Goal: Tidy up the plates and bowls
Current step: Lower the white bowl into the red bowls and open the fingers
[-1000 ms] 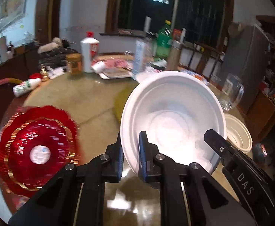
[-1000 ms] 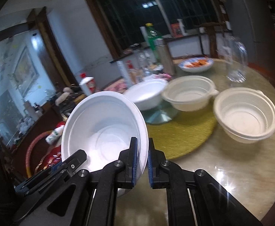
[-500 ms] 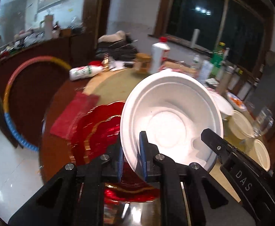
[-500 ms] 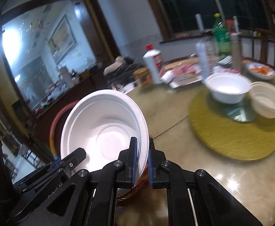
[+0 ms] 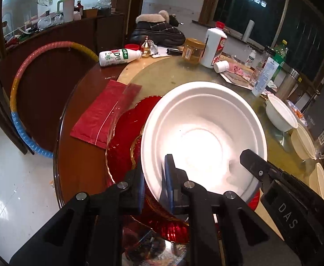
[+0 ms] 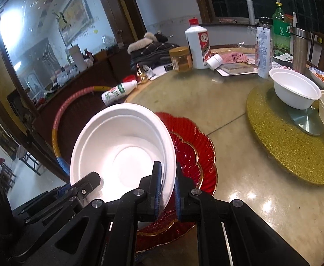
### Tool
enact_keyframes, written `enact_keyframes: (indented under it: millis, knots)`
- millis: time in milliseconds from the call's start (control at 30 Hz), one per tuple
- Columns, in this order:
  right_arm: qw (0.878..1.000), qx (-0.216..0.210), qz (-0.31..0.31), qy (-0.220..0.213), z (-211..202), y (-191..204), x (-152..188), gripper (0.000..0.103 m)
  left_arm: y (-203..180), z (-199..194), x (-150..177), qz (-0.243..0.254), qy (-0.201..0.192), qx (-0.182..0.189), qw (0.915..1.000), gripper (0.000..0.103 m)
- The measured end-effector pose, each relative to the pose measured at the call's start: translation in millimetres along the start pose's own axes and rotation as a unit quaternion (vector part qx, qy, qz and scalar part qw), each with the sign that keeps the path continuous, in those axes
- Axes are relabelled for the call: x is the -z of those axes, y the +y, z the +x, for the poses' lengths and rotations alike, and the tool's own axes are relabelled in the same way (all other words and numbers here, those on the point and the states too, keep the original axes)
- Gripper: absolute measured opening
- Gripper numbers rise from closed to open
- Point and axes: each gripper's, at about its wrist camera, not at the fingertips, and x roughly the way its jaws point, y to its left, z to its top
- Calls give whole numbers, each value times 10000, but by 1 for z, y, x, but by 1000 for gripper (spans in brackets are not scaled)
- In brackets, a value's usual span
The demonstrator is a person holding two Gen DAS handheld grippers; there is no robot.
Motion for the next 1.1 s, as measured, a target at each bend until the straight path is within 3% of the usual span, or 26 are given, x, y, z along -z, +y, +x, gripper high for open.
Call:
enact_keyframes:
  millis: [367,733,833,867,967,1100]
  knots:
    - [9994,124,-48,322,11,-3,1,13,-3,12,5,114,232,-131,9996,15]
    - [9994,176,-148,251,3,1,2,15,-3,7,5,77,224,-148,9996,15]
    - [9995,212,-165,161,-2,2,1,27,-3,5,6,76,219,-192,9995,16]
    - [9995,222,-189,109,-5,2,1,33,-3,5,5,69,219,-181,9996,23]
    - [9995,215,-214,40,-11,2,1,37,-3,-1,6,65,124,-222,9997,43]
    - [9998,133,-107,-108,-24,-5,0,41,0,-14,5,-44,-73,-231,9997,48]
